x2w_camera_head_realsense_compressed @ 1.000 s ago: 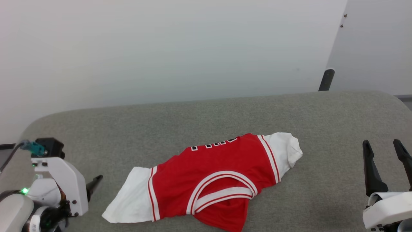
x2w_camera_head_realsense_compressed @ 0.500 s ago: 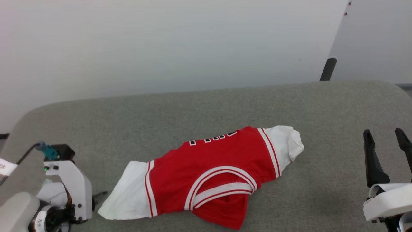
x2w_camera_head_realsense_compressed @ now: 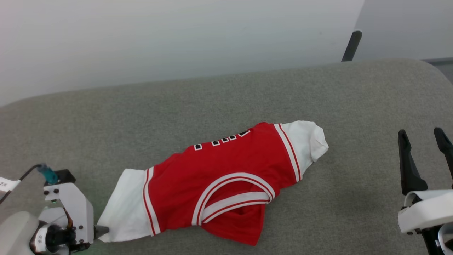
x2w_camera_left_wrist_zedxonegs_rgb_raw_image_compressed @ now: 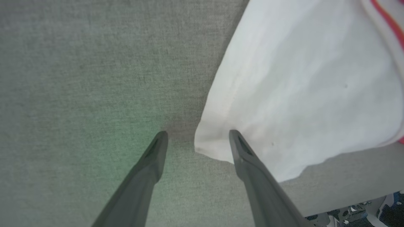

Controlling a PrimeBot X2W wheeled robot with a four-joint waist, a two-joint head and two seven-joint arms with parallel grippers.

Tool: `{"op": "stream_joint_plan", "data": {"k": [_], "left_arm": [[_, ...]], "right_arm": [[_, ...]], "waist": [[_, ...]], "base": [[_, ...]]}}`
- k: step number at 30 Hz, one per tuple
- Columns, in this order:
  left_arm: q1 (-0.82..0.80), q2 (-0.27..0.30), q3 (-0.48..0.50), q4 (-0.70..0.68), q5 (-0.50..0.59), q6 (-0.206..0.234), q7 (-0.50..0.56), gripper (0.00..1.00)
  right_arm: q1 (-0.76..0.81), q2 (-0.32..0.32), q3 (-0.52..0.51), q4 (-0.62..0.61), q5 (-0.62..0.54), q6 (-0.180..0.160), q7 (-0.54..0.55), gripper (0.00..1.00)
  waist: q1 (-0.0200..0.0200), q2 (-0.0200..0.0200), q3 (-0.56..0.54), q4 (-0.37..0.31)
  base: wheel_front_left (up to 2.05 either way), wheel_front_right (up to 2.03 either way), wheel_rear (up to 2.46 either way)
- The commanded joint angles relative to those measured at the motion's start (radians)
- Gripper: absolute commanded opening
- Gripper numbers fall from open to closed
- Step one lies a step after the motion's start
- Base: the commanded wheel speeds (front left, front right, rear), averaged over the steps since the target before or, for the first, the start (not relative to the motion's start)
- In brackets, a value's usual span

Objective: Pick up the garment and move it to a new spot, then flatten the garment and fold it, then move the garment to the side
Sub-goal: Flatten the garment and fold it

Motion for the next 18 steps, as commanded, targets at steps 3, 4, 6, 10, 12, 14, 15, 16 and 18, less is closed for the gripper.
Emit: {"op": "stream_joint_plan", "data": {"k": [3,4,6,10,12,14,15,16,18], "left_arm": [[-0.017,-0.012,0.002,0.027,-0.016,0.007,0.021,1.0],[-0.019,-0.014,-0.001,0.035,-0.015,0.006,0.023,1.0],[-0.021,-0.022,-0.005,0.053,-0.016,0.005,0.026,1.0],[-0.01,-0.05,-0.008,0.089,-0.04,0.004,0.046,0.34],[-0.011,-0.062,0.001,0.097,-0.056,-0.002,0.037,0.0],[-0.018,-0.07,0.002,0.097,-0.054,-0.013,0.03,0.0],[-0.026,-0.071,0.007,0.097,-0.053,-0.014,0.019,0.0],[-0.033,-0.07,0.012,0.099,-0.054,-0.018,0.011,0.0],[-0.051,-0.073,0.012,0.099,-0.044,-0.022,-0.003,0.0]], "right_arm": [[-0.022,0.003,0.004,-0.007,-0.009,-0.001,0.007,1.0],[-0.025,0.002,0.004,-0.009,-0.009,-0.001,0.009,1.0],[-0.032,0.003,0.006,-0.011,-0.01,-0.001,0.011,1.0],[-0.037,0.003,0.008,-0.011,-0.003,-0.001,0.028,1.0],[-0.042,0.002,0.01,-0.011,0.01,-0.001,0.047,1.0],[-0.052,0.003,0.011,-0.012,0.021,-0.001,0.072,1.0],[-0.058,0.001,0.012,-0.006,0.03,-0.001,0.09,1.0],[-0.061,-0.006,0.018,0.005,0.038,-0.001,0.117,1.0],[-0.075,-0.038,0.045,0.023,0.056,-0.001,0.183,1.0]], "waist": [[-0.0001,0.0,0.018,-0.012],[-0.0001,0.0,0.021,-0.011],[-0.0001,0.0,0.024,-0.012],[-0.0001,0.0,0.026,-0.012],[-0.0001,0.0,0.025,-0.01],[-0.0001,0.0,0.025,-0.005],[-0.0001,0.0,0.025,-0.001],[-0.0001,0.0,0.025,0.002],[-0.0001,0.0,0.028,0.013]], "base": [[0.0,0.0,0.0],[0.0,0.0,0.0],[0.0,0.0,0.0],[0.0,0.0,0.0],[0.0,0.0,0.0],[0.0,0.0,0.0],[0.0,0.0,0.0],[0.0,0.0,0.0],[0.0,0.0,0.0]]}}
